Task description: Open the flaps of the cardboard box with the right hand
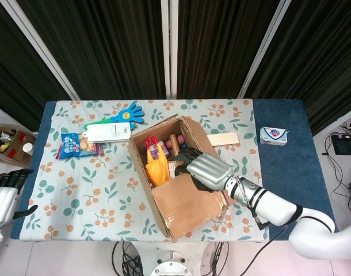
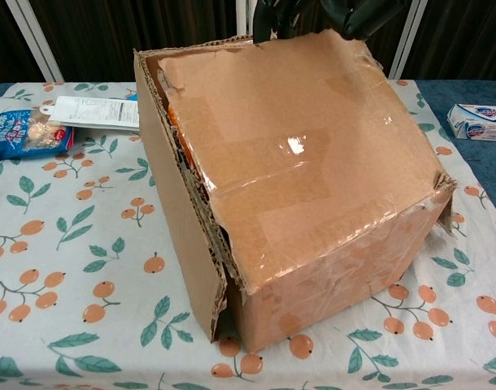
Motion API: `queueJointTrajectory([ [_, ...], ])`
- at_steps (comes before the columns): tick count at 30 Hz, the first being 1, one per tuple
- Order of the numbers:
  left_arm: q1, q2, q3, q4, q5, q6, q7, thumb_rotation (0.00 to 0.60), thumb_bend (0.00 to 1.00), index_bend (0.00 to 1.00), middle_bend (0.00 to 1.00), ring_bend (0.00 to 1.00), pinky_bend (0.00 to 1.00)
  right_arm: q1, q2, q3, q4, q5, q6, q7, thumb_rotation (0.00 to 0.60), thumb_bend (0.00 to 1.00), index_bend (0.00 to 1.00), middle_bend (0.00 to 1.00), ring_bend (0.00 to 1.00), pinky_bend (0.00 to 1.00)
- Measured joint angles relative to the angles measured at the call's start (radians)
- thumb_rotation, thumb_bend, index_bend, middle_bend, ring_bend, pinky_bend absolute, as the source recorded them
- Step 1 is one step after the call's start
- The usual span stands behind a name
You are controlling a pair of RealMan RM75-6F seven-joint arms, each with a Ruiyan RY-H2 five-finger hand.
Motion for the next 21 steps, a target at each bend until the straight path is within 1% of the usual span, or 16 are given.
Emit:
queueJointTrajectory([
  [6, -0.001, 0.003, 0.002, -0.014, 0.0, -0.002, 0.005, 0.6, 0.0, 0.18, 0.17, 0.16, 0.25, -0.087, 0.095, 0.028, -0.074, -0.196, 0.01, 0.179, 0.6, 1.0, 0.27, 0.41, 0.02, 0.0],
  [11, -0.003, 0.011, 0.004, -0.03, 0.007, -0.002, -0.025, 0.6, 0.0, 0.18, 0.17, 0.16, 0.25, -0.151, 0.161, 0.03, -0.109, -0.381, 0.051, 0.318, 0.6, 1.0, 0.25, 0.41, 0.02, 0.0],
  [14, -0.004, 0.015, 0.004, -0.039, 0.012, 0.001, -0.01, 0.6, 0.0, 0.18, 0.17, 0.16, 0.25, -0.187, 0.202, 0.014, -0.12, -0.51, 0.093, 0.403, 0.6, 1.0, 0.23, 0.42, 0.03, 0.0],
  [17, -0.004, 0.017, 0.006, -0.049, 0.016, 0.005, -0.003, 0.6, 0.0, 0.18, 0.17, 0.16, 0.25, -0.222, 0.241, -0.016, -0.127, -0.639, 0.155, 0.5, 0.6, 1.0, 0.2, 0.43, 0.03, 0.0],
  [21, -0.004, 0.02, 0.005, -0.066, 0.024, 0.011, -0.015, 0.6, 0.0, 0.18, 0.17, 0.16, 0.25, -0.269, 0.296, -0.067, -0.119, -0.804, 0.28, 0.61, 0.6, 1.0, 0.17, 0.44, 0.04, 0.0],
])
